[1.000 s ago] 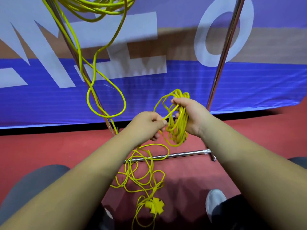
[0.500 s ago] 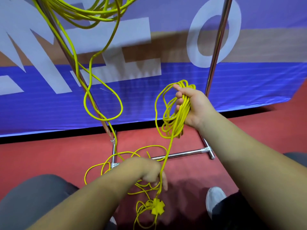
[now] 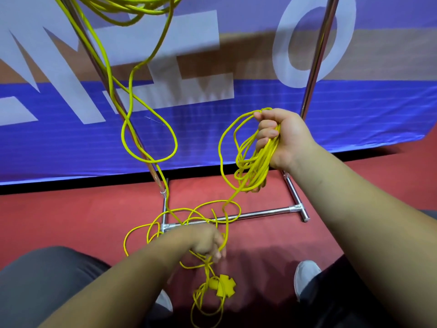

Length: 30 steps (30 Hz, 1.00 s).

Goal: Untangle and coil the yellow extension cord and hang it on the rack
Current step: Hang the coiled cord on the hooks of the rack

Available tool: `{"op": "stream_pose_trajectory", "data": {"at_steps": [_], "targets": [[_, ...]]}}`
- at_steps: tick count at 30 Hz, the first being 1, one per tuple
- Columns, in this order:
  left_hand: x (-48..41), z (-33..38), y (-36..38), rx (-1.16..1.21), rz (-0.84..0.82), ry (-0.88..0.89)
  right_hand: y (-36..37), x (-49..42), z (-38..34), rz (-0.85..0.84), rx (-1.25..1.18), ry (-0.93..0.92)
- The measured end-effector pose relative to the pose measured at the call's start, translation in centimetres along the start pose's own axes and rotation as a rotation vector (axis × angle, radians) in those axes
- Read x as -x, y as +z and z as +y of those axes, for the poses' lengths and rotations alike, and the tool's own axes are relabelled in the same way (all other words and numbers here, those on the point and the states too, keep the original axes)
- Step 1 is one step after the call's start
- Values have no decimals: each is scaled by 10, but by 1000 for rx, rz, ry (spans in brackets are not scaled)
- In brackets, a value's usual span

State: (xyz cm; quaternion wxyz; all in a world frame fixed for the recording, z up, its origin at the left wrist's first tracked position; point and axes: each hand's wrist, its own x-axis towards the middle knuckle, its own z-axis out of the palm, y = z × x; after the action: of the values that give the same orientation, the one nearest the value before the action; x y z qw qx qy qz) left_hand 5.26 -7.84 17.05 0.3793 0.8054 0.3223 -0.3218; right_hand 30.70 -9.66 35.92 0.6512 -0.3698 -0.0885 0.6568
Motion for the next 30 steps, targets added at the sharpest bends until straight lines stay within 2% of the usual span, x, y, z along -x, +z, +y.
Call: {"op": "stream_pose_trajectory", "data": {"at_steps": [3,7,9,11,14,17,23,26,30], "targets": [[8,-1,-37,121,373,-67,1,1,-1,-6,30,8],[25,-7,-78,451,774,-122,3,4,-4,-51,217,10],[36,-4,-92,375,959,-82,3,9,-6,-91,372,33],[46,5,-106,200,1110,-23,2,13,-8,-135,551,75],[58,21,-125,-19,1230,16,-1,15,-6,-163,791,162],[67,28,-137,-132,1315,77,-5,16,0,-146,998,237],[94,37,-153,-136,1440,259,-11,19,15,-105,1417,288],[114,54,-158,-47,1291,215,-15,16,19,-17,1397,297],[127,73,-152,445,915,230,-18,12,19,59,1297,267]]}}
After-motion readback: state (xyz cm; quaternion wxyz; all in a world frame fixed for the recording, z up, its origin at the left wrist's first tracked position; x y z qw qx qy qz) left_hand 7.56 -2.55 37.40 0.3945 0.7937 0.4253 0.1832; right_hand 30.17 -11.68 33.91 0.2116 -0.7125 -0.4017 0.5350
